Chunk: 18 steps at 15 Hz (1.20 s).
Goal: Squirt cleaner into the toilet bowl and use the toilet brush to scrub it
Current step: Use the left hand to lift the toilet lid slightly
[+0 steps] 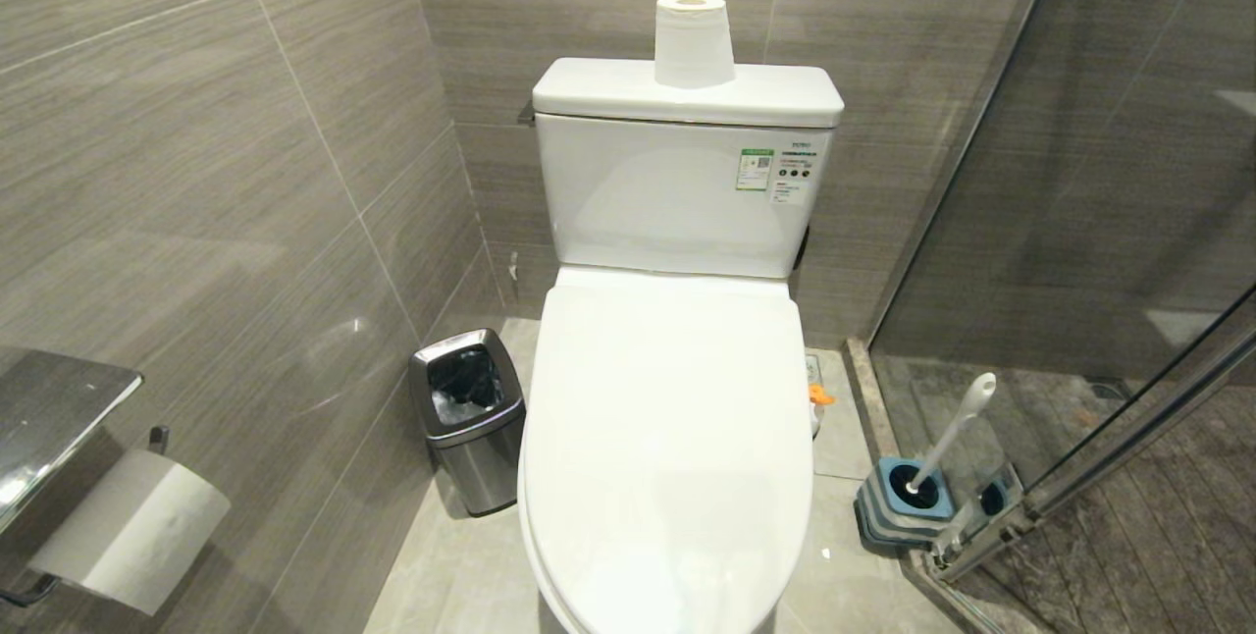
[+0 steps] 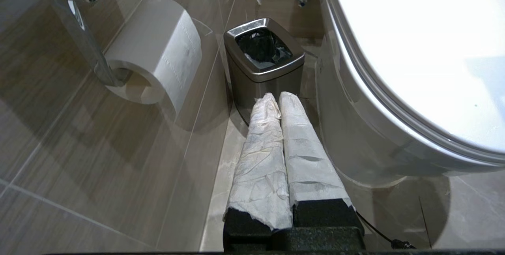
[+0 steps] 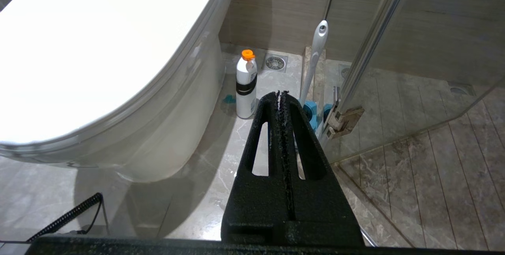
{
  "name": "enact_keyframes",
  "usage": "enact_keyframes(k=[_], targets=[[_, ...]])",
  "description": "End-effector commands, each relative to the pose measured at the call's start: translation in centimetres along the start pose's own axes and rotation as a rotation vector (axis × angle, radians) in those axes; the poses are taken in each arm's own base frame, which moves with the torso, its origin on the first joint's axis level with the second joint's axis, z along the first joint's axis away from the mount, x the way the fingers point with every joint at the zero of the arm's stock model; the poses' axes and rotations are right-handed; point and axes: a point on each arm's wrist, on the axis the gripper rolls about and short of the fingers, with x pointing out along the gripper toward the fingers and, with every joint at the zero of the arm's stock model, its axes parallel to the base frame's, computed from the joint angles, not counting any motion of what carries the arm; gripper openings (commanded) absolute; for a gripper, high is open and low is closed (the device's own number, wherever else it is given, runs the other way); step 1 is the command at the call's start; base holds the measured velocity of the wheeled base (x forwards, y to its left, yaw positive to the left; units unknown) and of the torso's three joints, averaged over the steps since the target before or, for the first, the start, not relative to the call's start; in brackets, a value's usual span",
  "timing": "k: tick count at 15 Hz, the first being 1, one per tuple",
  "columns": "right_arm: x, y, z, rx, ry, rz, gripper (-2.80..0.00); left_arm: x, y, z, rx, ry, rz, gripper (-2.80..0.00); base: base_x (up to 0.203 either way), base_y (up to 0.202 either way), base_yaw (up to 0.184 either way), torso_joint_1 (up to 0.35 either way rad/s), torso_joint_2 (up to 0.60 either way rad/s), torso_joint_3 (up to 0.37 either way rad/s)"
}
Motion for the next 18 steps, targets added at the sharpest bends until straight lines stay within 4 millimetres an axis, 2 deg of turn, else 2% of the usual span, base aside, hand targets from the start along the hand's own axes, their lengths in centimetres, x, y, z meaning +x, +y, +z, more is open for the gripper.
enact_keyframes(k=[1,3,8,10,13,18], targets=[[0.0,0.0,0.0,0.0,0.001,0.001,-2.8,-0.1,0.0,0.8,0.007,-0.039,-0.002,-2.8,0.0,0.0,0.0,0.0,0.0,0.0],[0.0,0.0,0.0,0.0,0.001,0.001,-2.8,-0.9,0.0,2.8,0.011,-0.11,-0.017,-2.8,0.0,0.0,0.0,0.0,0.0,0.0],[0.0,0.0,0.0,-0.006,0.001,0.001,-2.8,-3.2,-0.1,7.8,0.04,-0.165,-0.111,-2.8,0.0,0.0,0.0,0.0,0.0,0.0],[0.0,0.0,0.0,-0.004,-0.001,0.001,-2.8,-3.9,-0.3,9.9,0.06,-0.206,-0.219,-2.8,0.0,0.0,0.0,0.0,0.0,0.0],[0.0,0.0,0.0,-0.002,0.001,0.001,-2.8,-4.7,-0.6,12.1,0.099,-0.261,-0.394,-2.8,0.0,0.0,0.0,0.0,0.0,0.0],[0.0,0.0,0.0,0.0,0.001,0.001,-2.8,-2.9,-0.6,17.7,0.102,-0.246,-0.471,-2.8,0.0,0.0,0.0,0.0,0.0,0.0]])
